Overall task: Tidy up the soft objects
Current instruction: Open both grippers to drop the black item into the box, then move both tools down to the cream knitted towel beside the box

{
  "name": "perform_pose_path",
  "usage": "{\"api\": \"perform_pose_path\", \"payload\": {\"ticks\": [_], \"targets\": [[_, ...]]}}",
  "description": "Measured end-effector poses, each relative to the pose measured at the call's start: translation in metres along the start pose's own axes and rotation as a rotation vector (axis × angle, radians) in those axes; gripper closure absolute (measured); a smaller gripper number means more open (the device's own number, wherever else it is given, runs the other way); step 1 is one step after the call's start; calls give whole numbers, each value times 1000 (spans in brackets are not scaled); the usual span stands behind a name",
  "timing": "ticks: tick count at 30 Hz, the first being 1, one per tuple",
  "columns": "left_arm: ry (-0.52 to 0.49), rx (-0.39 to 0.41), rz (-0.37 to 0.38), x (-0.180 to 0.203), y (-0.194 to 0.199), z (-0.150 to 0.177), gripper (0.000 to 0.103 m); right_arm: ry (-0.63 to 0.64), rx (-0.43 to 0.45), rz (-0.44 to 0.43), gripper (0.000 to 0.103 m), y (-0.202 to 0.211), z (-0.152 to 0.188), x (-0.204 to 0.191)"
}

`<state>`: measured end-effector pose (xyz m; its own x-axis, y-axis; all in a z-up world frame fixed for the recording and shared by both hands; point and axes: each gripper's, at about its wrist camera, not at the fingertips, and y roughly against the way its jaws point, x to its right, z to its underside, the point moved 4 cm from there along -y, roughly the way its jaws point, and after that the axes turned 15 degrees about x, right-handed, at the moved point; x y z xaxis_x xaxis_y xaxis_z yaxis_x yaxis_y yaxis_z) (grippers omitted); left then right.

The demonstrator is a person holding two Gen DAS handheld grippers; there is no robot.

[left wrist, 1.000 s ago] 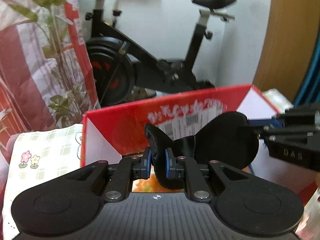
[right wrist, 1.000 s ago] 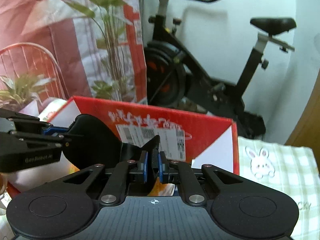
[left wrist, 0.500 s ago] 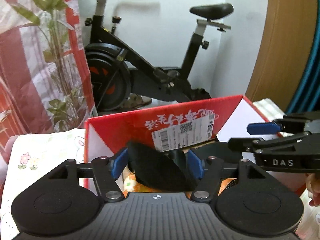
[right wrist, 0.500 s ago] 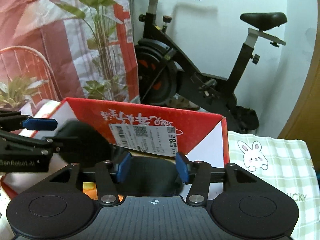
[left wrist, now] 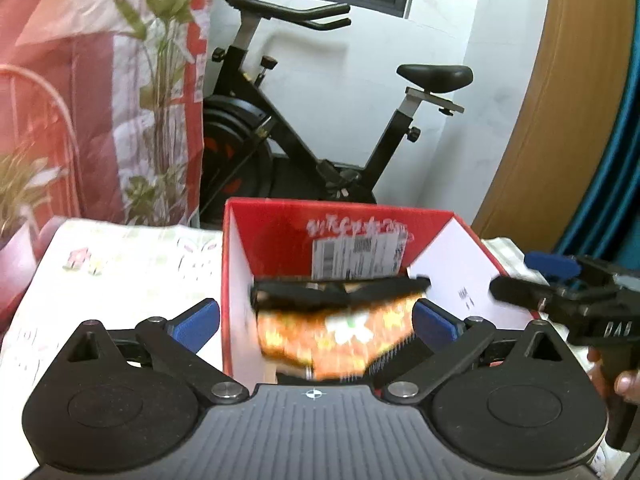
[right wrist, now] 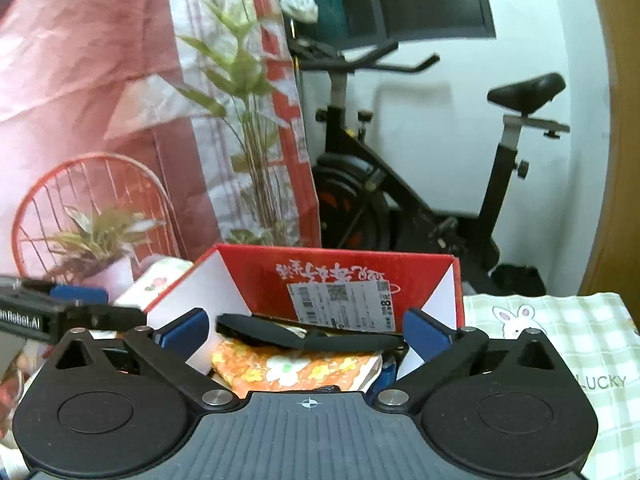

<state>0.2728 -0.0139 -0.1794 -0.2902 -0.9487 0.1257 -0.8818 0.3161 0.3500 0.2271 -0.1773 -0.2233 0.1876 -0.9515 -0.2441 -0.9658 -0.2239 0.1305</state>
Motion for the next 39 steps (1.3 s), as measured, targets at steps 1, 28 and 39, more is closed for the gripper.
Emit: {"api": "perform_pose_path", "payload": {"ticks": [1, 28, 39], "targets": [[-4, 0, 2, 0, 7, 5, 0, -9, 7, -6, 0, 7, 1, -1], [-79, -81, -92, 9, 19, 94, 0, -34, 2, 260, 0, 68, 121, 12], [-39, -160, -148, -4, -5, 119, 0, -46, -129, 317, 0, 39, 171, 20]]}}
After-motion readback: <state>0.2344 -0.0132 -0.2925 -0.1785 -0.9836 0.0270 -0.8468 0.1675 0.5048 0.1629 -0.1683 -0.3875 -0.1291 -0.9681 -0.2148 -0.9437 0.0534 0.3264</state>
